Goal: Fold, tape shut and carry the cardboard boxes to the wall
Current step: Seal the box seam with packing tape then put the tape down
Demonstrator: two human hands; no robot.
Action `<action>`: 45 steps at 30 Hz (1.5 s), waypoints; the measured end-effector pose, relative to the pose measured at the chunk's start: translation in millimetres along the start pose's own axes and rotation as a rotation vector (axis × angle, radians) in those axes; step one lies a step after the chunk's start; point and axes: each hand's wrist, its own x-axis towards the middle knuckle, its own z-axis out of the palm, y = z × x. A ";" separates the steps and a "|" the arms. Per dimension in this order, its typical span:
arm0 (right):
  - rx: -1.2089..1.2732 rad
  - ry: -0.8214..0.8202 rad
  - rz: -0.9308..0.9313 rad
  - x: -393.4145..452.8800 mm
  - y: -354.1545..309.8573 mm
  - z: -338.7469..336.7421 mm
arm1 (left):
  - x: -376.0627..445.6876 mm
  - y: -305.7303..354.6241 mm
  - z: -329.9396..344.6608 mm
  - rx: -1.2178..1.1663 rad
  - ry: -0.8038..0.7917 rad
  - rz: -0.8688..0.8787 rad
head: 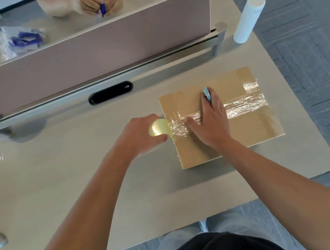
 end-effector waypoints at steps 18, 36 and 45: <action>0.024 -0.010 0.069 10.3 8.4 -0.6 | -5.0 -17.0 0.3 0.167 -0.015 -0.118; -0.202 0.088 0.180 -22.6 -54.1 46.7 | 14.7 -70.1 -5.9 -0.216 -0.222 0.027; -0.208 0.100 0.147 -39.7 -59.3 51.9 | 15.9 -75.8 5.2 -0.051 -0.223 0.029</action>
